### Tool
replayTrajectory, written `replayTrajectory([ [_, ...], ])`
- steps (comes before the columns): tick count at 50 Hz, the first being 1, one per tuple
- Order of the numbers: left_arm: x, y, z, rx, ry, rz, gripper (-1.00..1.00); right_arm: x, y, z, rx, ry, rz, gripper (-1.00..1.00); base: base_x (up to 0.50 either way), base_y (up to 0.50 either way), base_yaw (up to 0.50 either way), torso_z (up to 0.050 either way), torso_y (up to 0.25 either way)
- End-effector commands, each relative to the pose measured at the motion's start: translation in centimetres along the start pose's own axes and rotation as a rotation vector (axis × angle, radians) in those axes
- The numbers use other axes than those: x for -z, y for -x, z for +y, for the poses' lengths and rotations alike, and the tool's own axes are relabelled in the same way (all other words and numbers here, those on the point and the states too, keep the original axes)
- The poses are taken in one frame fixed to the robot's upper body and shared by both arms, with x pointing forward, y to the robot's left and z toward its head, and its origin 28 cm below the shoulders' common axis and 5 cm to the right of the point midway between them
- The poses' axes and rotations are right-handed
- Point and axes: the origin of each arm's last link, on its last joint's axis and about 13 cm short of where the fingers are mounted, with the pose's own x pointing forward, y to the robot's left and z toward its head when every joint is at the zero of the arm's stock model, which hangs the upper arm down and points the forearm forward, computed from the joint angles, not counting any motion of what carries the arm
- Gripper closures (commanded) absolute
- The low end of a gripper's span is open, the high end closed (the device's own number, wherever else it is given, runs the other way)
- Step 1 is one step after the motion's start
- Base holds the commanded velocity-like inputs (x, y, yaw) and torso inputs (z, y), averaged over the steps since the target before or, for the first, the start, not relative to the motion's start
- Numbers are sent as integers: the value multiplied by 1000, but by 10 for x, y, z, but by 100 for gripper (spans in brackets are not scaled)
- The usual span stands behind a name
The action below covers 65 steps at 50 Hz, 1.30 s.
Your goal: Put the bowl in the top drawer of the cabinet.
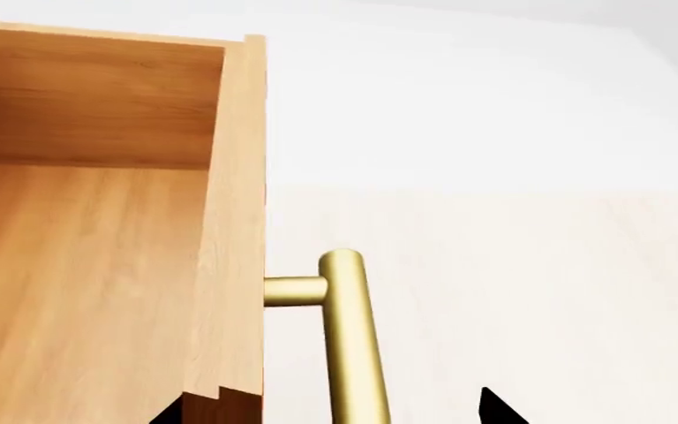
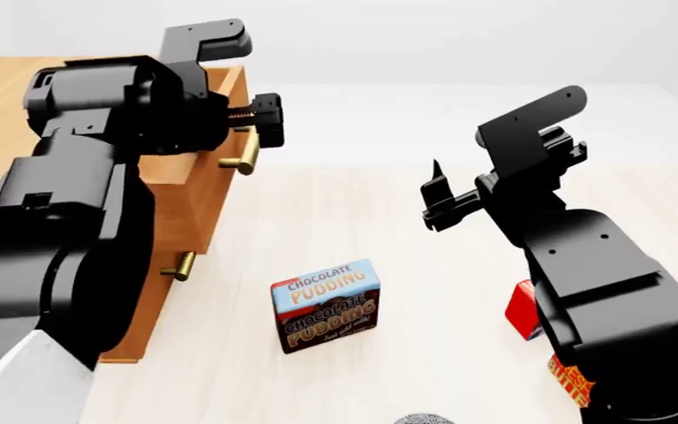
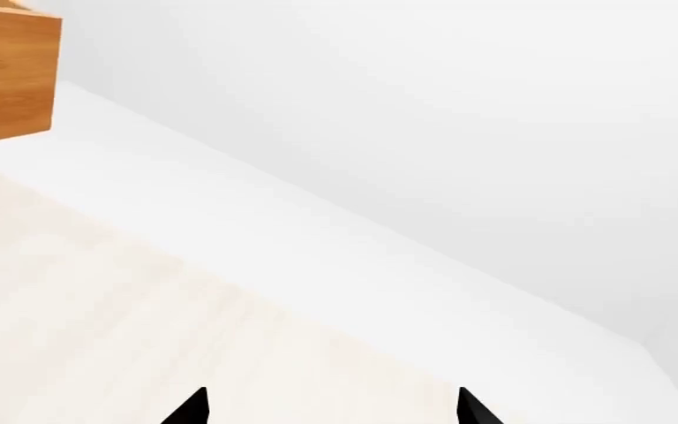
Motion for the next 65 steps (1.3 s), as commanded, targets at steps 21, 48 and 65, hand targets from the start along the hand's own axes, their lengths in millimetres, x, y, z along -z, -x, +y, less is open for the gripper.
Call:
replayTrajectory([
  [21,8,-6,-40,220,46,47,-100,4,6,0,-11,-10,-4,-100,0,0,0,0,0],
  [48,-10,17,-75,561,213,74,-100,6,7,2,-21,-7,1,-100,0,0,0,0,4],
  [65,-22,29,-60,706,469,33,-100,10,7,1,-24,-4,11,-100,0,0,0,1,5],
])
